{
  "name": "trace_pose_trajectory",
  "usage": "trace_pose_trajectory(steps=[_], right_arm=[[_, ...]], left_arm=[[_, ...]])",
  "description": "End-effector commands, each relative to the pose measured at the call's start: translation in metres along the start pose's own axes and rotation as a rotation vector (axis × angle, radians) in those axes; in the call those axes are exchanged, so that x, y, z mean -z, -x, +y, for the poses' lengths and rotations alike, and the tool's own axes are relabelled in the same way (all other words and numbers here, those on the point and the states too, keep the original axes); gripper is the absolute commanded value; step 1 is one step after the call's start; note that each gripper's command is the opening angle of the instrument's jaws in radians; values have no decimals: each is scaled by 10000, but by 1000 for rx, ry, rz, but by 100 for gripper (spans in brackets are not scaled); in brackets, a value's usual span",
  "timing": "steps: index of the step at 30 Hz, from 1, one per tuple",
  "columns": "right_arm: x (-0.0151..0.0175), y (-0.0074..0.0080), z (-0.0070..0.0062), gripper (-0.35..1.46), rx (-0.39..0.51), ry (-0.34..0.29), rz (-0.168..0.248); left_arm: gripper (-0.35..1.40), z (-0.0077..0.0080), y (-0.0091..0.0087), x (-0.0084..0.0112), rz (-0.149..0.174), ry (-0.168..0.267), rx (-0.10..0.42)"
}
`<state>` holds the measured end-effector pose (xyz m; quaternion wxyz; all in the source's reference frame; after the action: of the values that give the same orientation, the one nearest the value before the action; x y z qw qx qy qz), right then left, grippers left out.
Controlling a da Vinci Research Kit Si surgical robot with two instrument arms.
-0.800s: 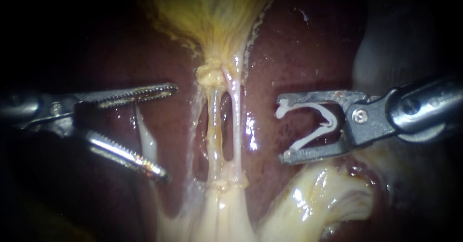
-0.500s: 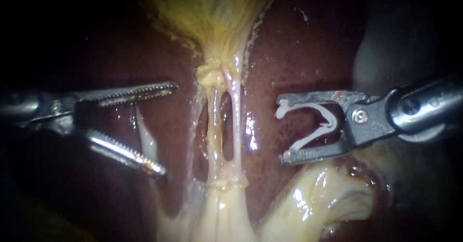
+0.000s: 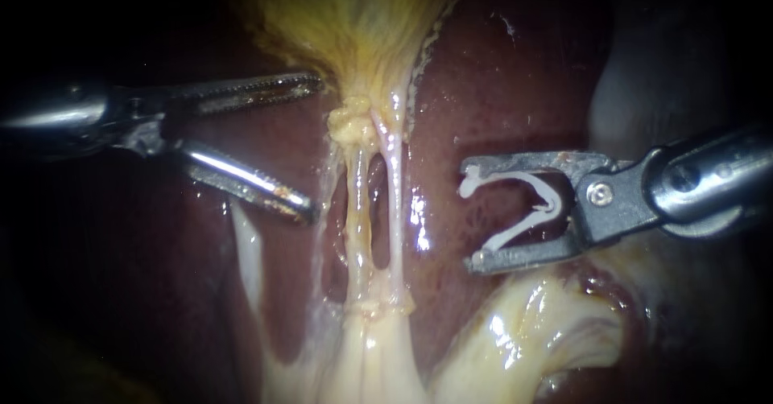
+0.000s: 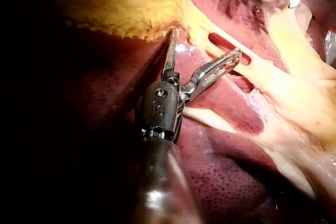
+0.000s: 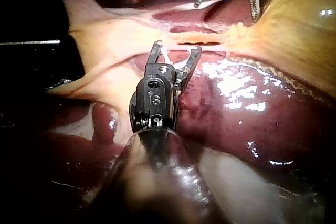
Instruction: Grabbing gallbladder
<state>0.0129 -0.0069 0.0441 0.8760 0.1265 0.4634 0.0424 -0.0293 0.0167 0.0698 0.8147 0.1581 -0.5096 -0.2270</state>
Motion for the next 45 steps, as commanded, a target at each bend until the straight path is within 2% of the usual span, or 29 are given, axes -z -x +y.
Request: trace_pose_trajectory(steps=[1,7,14,18,23,31,35,37,45], right_arm=[[0,0,0,50,0,0,0],[0,0,0,50,0,0,0],[0,0,0,50,0,0,0],[0,0,0,50,0,0,0],[0,0,0,50,0,0,0],[1,0,0,50,0,0,0],[1,0,0,50,0,0,0],[1,0,0,50,0,0,0],[1,0,0,50,0,0,0]], left_arm=[[97,1,0,-3,0,2,1],[90,3,0,-18,0,5,37],[80,3,2,-25,-1,6,85],[62,1,-1,-27,-1,8,119],[28,1,-9,-29,-1,6,144],[15,3,-21,-30,2,7,173],[-9,2,-20,-28,2,6,185],[-34,1,-20,-25,1,5,203],[-35,-5,-14,-17,4,2,253]])
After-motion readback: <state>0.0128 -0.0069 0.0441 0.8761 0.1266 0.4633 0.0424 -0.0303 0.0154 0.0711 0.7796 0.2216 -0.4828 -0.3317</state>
